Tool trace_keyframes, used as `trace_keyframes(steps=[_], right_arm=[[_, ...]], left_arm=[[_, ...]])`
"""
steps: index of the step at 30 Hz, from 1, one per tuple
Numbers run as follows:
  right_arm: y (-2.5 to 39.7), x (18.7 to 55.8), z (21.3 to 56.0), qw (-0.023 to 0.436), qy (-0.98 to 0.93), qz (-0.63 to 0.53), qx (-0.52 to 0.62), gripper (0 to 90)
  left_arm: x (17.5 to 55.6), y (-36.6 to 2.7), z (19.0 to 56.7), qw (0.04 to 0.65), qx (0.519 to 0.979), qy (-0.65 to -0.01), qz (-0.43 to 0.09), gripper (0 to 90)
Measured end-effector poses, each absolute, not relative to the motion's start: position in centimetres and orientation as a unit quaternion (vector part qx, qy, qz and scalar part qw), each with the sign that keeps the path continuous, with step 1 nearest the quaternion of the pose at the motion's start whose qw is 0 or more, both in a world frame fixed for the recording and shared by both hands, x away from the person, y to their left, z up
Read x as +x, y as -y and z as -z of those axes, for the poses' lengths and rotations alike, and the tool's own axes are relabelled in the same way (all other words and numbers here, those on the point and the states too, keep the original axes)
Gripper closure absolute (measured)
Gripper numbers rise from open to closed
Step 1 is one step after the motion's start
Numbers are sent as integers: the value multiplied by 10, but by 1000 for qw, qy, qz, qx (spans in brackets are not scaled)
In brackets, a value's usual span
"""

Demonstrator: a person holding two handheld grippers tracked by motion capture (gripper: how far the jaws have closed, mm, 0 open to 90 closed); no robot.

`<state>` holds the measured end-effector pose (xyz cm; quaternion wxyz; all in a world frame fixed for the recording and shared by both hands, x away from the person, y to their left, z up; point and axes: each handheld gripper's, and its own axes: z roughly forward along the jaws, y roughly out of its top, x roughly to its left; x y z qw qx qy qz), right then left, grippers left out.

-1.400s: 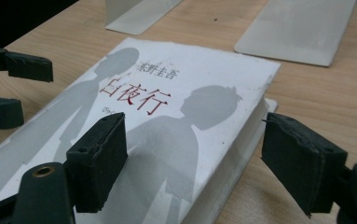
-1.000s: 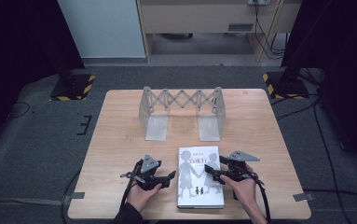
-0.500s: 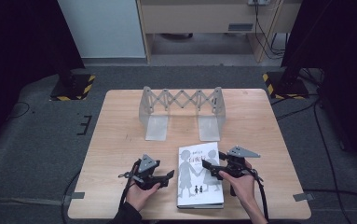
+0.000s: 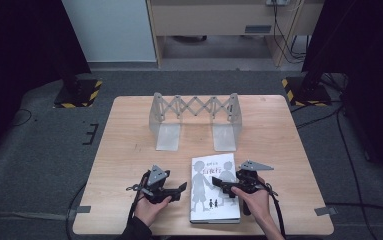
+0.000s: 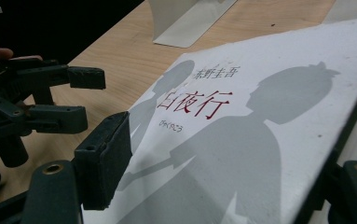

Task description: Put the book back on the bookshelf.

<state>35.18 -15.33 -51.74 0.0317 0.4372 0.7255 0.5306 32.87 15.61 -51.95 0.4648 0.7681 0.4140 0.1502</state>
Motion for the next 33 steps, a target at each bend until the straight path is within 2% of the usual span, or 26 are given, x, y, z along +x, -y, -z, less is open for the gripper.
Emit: trace_keyframes(steps=[6,13,22,23,26,33], right_arm=[[149,355,519,20,-724,-533,437,290],[153,357,521,18,-711,-540,450,366],[154,355,523,21,-709,-546,445,372],[154,356,523,21,-707,-545,451,420],[158,358,523,8,-698,-541,468,489],[159,359,522,-1,-692,-538,481,541]], left_arm=[[329,-155,519,469,768,-411,-148,157],[330,-154,518,475,764,-413,-145,168],[330,-153,518,475,764,-413,-142,177],[330,-153,518,475,764,-412,-142,177],[329,-154,517,476,765,-410,-142,180],[328,-152,517,483,763,-407,-133,186]])
